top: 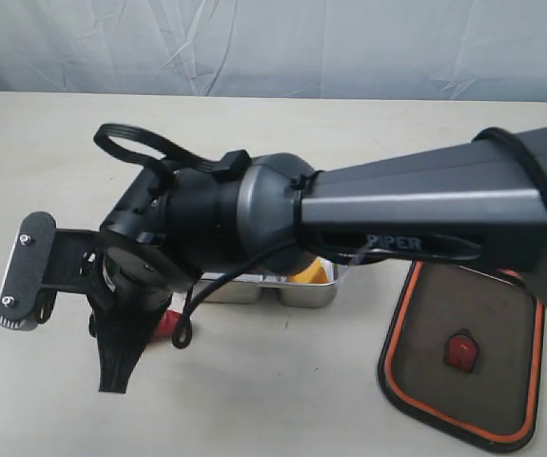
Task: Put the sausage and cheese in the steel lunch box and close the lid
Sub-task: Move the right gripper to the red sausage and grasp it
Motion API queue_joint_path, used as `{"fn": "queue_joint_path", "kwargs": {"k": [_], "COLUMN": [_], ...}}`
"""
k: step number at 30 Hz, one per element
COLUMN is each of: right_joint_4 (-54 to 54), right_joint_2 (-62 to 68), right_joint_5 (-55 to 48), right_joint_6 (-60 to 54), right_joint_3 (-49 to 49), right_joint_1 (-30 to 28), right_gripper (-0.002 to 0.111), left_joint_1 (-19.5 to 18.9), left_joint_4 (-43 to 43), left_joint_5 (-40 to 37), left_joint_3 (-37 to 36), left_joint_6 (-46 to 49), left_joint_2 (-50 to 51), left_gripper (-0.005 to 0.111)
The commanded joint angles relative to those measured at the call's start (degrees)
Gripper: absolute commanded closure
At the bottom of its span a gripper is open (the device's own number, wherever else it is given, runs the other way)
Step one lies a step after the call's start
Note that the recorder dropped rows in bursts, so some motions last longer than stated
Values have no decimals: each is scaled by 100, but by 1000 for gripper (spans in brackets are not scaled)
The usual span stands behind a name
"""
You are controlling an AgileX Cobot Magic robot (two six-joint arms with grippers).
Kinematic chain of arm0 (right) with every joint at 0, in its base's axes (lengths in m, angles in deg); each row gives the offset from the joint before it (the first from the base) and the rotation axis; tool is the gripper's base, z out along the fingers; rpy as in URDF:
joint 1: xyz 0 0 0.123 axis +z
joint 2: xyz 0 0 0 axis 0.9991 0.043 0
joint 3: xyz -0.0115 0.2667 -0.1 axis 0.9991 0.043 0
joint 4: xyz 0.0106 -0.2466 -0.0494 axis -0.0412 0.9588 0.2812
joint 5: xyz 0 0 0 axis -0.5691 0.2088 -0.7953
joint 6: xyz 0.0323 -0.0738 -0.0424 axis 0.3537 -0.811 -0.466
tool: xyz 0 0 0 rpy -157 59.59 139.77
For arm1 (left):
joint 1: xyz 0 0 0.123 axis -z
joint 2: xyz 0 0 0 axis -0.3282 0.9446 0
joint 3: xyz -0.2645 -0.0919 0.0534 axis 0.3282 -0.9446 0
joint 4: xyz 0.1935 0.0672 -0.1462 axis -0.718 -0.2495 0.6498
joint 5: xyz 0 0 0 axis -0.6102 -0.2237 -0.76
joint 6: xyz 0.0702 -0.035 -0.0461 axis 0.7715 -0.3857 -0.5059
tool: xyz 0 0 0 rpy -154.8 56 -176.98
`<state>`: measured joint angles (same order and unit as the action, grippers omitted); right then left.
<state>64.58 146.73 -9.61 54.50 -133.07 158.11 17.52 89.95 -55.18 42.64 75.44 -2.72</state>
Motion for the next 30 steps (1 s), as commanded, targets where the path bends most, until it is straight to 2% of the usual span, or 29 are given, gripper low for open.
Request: {"fn": "queue_joint_path", "kwargs": {"k": [1, 12, 16, 23, 30], "right_joint_4": [-16, 23, 35, 766, 640], "right_joint_2": [281, 767, 871, 1069, 1252], "right_joint_5": [-85, -649, -685, -655, -656], "right_joint_6": [-48, 12, 12, 175, 319], "right_joint_3": [13, -481, -680, -890, -955], "right_joint_1": [5, -27, -27, -63, -366], "right_gripper": [76, 58, 58, 58, 58], "left_joint_1": [14, 14, 14, 14, 14], "left_joint_4": [-23, -23, -23, -23, -23], "left_joint_5": [74, 74, 74, 74, 74], "left_joint_3": [-11, -11, -11, -11, -11], "left_joint_6": [-17, -17, -17, -17, -17], "left_joint_2": [-28, -28, -28, -28, -28], "left_gripper": [107, 107, 107, 107, 107]}}
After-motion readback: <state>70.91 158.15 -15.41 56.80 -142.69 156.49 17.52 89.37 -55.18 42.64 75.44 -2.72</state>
